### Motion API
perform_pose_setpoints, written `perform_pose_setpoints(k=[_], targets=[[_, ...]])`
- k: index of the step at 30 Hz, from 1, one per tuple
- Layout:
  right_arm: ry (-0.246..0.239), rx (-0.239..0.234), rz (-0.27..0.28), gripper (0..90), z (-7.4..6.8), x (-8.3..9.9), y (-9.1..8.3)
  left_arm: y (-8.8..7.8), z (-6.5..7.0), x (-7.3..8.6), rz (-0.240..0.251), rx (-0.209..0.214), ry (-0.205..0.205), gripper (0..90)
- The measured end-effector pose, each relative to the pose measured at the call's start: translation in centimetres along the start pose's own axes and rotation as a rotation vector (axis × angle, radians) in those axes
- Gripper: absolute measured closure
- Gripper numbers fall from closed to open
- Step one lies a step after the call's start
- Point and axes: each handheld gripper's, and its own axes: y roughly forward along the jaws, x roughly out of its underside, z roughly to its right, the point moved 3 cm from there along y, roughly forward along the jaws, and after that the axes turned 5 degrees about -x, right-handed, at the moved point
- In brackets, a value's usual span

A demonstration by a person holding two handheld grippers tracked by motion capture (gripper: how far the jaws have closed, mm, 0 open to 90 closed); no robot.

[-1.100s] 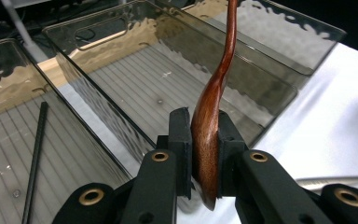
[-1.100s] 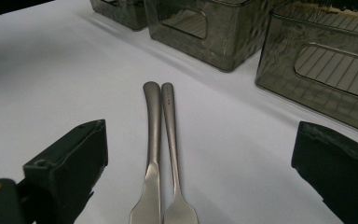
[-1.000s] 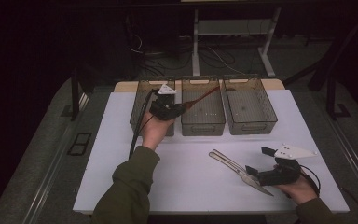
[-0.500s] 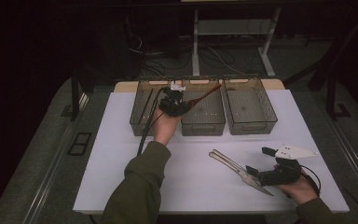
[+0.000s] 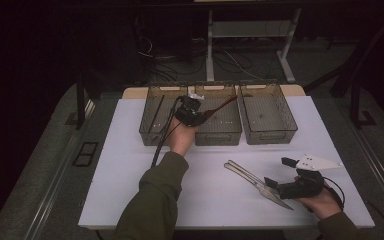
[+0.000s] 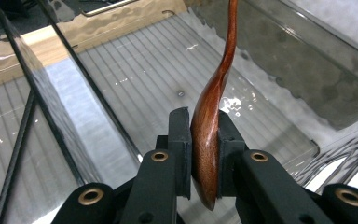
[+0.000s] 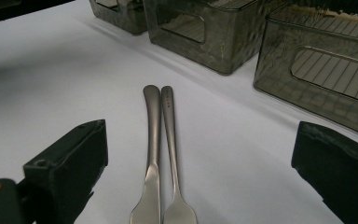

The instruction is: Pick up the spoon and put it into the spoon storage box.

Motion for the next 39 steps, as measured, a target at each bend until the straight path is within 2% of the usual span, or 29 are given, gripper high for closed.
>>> perform_pose_setpoints(k=[2,5,6,10,17,23,28,39], targets=[[0.0,0.0,-0.001,3.1,0.0,0.0,0.0,0.1,0.1,0.0,-0.005,-0.006,0.003,79.1],[0.003,-0.001,0.0,3.1,0.0,0.0,0.0,0.2,0.1,-0.1,-0.003,0.004,-0.013,76.8],[0.002,0.0,0.001,3.0,0.0,0.0,0.0,0.2,0.1,-0.1,0.0,0.006,-0.017,70.5],[0.001,-0.001,-0.003,3.1,0.0,0.0,-0.1,-0.1,0.2,-0.2,0.015,0.005,-0.009,59.1],[0.0,0.001,-0.001,3.1,0.0,0.0,0.0,-1.0,0.4,-0.4,0.089,0.073,-0.006,50.7],[0.001,0.002,-0.001,3.1,0.0,0.0,0.0,-2.1,0.9,-0.4,0.12,0.138,0.034,46.1],[0.002,0.0,-0.005,3.0,0.0,0.0,0.0,-3.0,1.1,0.1,0.14,0.176,0.075,42.0],[0.005,0.007,-0.008,3.0,0.1,0.1,0.1,-5.1,1.7,1.7,0.203,0.242,0.123,33.3]])
